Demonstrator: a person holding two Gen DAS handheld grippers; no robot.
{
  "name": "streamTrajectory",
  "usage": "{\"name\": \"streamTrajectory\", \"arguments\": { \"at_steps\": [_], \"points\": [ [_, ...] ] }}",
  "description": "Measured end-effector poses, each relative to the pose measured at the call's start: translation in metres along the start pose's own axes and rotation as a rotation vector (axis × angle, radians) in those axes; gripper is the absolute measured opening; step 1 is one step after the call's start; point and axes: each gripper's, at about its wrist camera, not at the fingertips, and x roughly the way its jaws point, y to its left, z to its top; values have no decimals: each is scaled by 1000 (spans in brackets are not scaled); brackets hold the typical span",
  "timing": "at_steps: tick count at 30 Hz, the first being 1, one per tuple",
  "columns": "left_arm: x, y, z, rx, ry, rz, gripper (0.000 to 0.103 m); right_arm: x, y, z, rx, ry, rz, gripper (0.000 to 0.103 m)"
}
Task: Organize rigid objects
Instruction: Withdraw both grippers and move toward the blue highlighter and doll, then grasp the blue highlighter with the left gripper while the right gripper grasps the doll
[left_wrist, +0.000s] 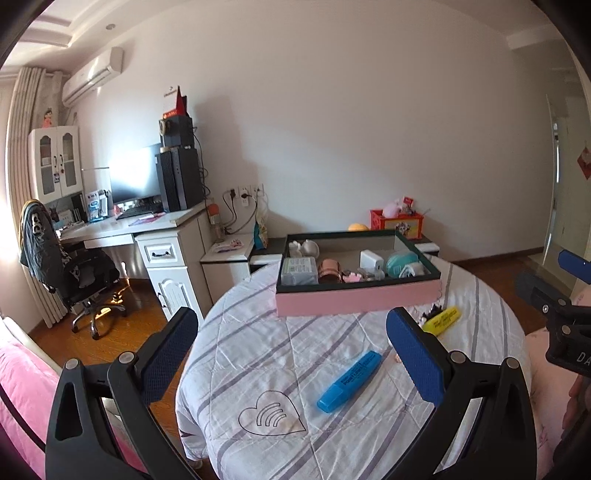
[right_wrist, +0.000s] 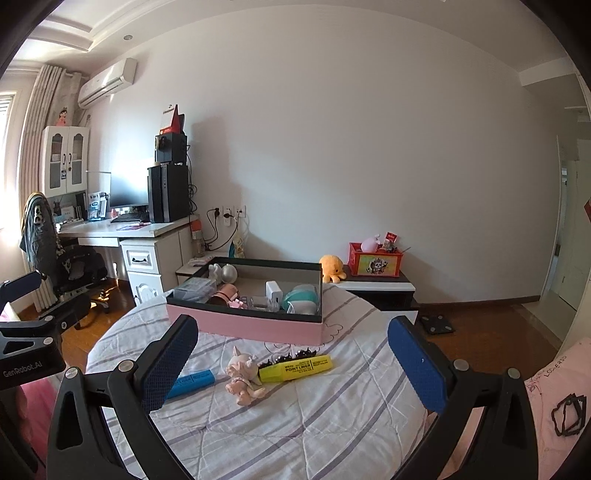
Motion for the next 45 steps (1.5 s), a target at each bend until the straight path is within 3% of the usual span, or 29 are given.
{"name": "streamTrajectory", "arguments": {
  "at_steps": [11, 20, 26, 28, 31, 39, 40, 42, 44, 45],
  "points": [
    [93, -34, -48, 117, 277, -48, 103, 76, -31, -41, 24, 217, -54, 103],
    [139, -47, -65, 158, 386, -75, 103, 121, -36, -58, 11, 338, -56, 103],
    [151, -57, -65, 174, 414, -172, 70, 124, -24, -54, 6, 334, 7, 103],
    [151, -61, -64, 174, 404, -217, 43, 126, -17, -53, -3, 335, 16, 103],
    [145, -61, -64, 170, 387, -209, 27, 130, -4, -54, -20, 350, 33, 103],
    [128, -28, -73, 49, 389, -198, 26, 146, 36, -60, -82, 417, 107, 103],
    [128, -24, -74, 35, 397, -211, 26, 150, 40, -61, -85, 423, 112, 102],
    [129, -17, -74, 5, 399, -229, 26, 158, 47, -62, -89, 453, 126, 89],
    [131, -15, -73, -9, 402, -241, 27, 164, 51, -63, -89, 473, 153, 60],
    [133, -14, -73, -14, 404, -242, 27, 168, 53, -65, -95, 492, 155, 56]
  ]
}}
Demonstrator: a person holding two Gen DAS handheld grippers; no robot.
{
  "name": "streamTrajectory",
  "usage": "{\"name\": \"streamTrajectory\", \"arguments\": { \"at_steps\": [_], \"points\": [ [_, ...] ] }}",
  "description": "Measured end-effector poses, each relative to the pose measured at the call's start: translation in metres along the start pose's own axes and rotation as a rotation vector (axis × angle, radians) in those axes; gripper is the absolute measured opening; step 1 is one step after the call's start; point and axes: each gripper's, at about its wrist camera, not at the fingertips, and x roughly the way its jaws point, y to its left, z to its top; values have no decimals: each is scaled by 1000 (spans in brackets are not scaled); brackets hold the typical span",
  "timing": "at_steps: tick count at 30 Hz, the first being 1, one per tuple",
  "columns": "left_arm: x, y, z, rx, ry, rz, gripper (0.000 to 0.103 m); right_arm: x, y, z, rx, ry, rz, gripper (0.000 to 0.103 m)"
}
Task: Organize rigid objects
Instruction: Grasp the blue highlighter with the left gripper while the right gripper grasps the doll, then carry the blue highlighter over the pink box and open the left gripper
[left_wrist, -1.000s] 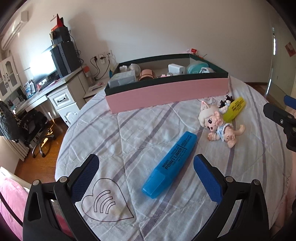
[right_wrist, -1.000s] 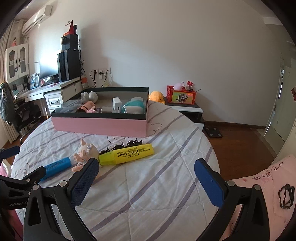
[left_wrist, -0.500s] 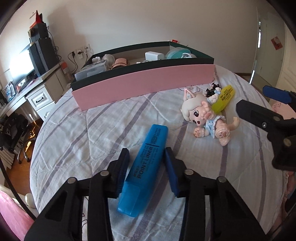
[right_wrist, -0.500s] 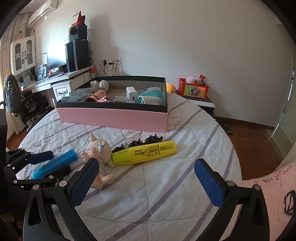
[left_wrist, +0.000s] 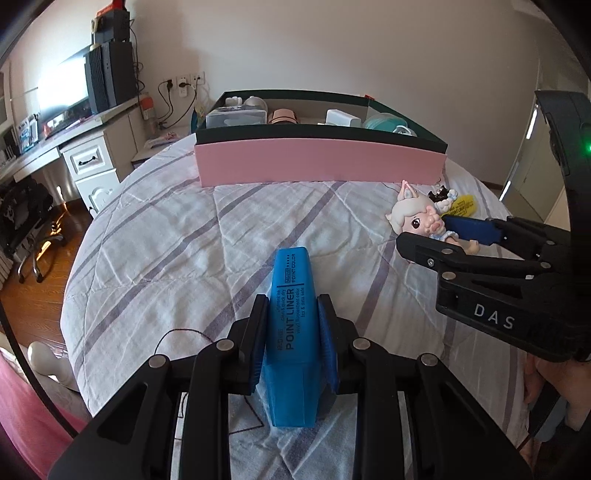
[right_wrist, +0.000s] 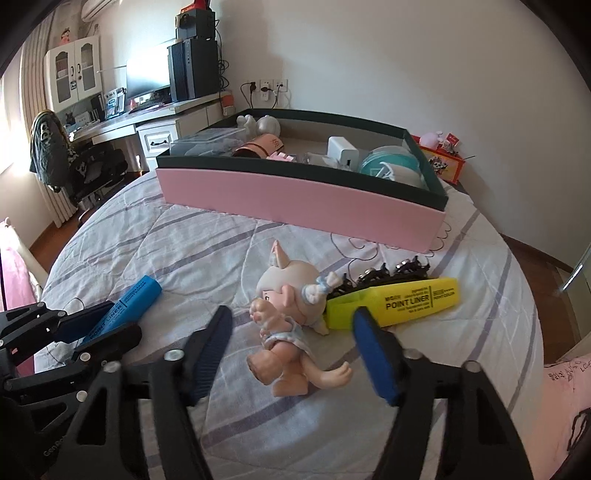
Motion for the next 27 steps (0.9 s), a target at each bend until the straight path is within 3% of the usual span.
{"name": "streamTrajectory", "arguments": {
  "at_steps": [2, 8, 14, 22, 27],
  "points": [
    [3, -1, 1, 2, -1, -3, 27, 4, 0, 1, 0, 16, 15, 48],
    [11, -4, 4, 12, -6, 7, 26, 18, 0, 3, -9, 66, 35, 48],
    [4, -3, 4, -2, -41, 20, 26, 21, -5, 6, -2, 54, 101, 46],
    [-48, -4, 11, -6, -209, 99, 26, -25, -1, 1, -6, -105, 136, 46],
    [-94, -11, 18, -21, -361, 155, 26, -78, -2, 3, 2, -274, 116, 46]
  ]
}}
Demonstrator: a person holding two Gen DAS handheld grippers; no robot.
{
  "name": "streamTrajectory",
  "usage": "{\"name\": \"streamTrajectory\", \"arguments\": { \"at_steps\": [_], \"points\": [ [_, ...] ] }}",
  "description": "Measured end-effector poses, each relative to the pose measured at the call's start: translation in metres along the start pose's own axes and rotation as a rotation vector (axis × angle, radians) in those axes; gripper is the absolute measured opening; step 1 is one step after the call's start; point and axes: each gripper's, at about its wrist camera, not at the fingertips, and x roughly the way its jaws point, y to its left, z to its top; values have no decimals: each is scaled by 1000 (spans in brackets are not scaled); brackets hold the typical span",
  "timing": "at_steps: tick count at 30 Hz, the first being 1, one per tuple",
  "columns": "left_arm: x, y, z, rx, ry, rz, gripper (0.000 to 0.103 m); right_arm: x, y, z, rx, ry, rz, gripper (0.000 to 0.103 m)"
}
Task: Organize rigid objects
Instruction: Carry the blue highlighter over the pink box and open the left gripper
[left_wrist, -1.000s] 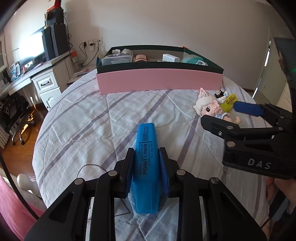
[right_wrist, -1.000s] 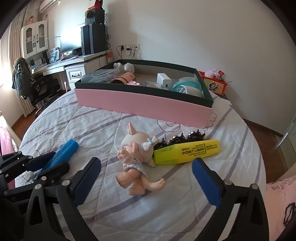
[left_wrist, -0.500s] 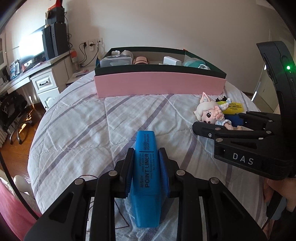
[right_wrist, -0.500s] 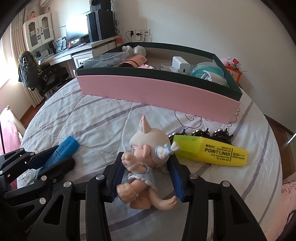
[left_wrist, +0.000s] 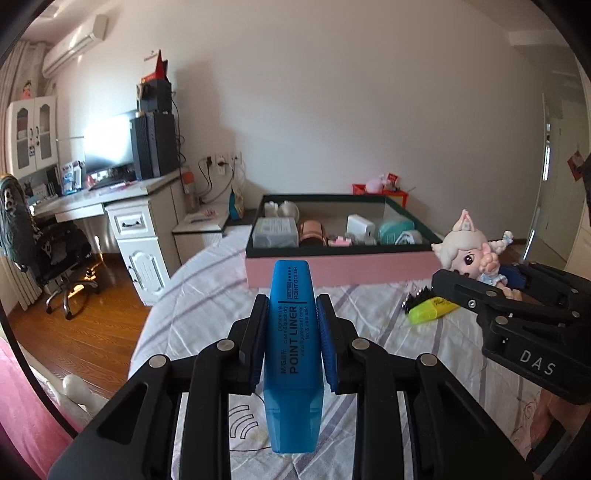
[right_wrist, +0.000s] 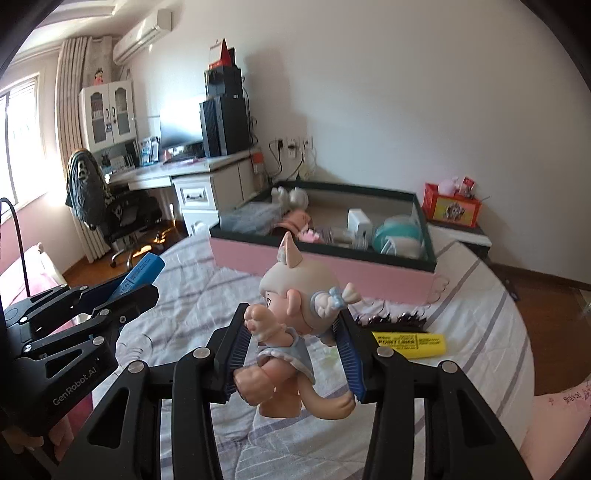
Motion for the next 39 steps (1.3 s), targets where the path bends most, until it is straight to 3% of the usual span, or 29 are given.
{"name": "streamTrajectory", "arguments": {
  "at_steps": [5, 11, 28, 39],
  "points": [
    [-41, -2, 19, -16, -123, 38, 26, -54, 12, 16, -34, -188, -59, 46],
    [-77, -6, 31, -22, -196, 43, 26, -88, 27, 24, -67, -280, -66, 46],
    [-93, -9, 36, 1, -213, 84, 26, -109, 23, 23, -69, -288, -67, 46],
    [-59, -16, 50, 15, -195, 81, 26, -83, 16, 36, -68, -268, -72, 46]
  ]
}}
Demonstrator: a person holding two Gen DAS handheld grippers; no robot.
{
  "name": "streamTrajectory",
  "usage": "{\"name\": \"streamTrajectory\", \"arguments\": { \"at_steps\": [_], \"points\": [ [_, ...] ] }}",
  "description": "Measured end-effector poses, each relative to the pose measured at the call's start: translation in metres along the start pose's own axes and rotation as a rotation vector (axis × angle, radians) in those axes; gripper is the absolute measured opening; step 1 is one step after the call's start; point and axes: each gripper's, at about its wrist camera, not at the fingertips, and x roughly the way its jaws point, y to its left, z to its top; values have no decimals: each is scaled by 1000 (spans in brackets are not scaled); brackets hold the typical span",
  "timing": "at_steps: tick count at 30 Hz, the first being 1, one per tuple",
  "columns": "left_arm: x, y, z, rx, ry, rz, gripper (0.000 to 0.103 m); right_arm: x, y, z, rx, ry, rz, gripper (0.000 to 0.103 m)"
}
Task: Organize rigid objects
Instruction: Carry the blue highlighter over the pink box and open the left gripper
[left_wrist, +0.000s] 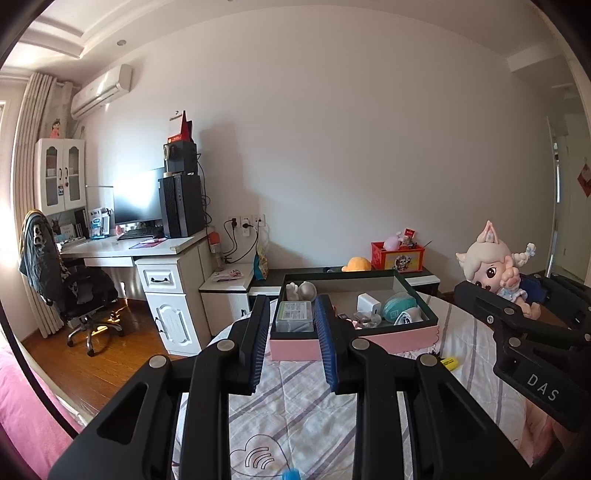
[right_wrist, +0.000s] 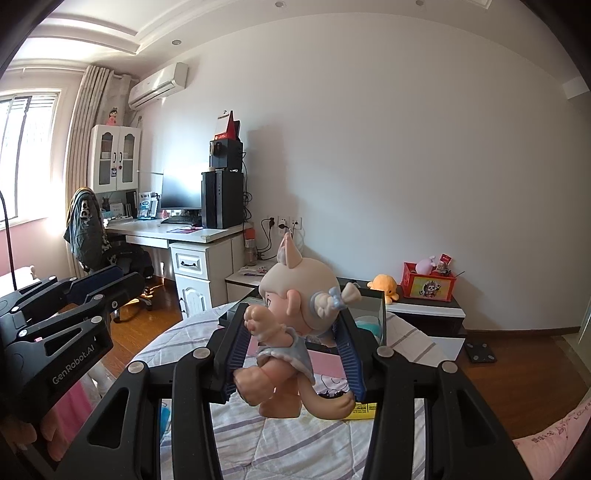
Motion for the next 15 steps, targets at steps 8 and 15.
{"name": "streamTrajectory", "arguments": {
  "at_steps": [8, 15],
  "points": [
    [109, -16, -33, -46, 136, -84, 14, 66, -26, -6, 23, 70, -15, 46],
    [155, -16, -68, -72, 261, -95, 14, 116, -50, -42, 125, 191, 35, 46]
  ]
}}
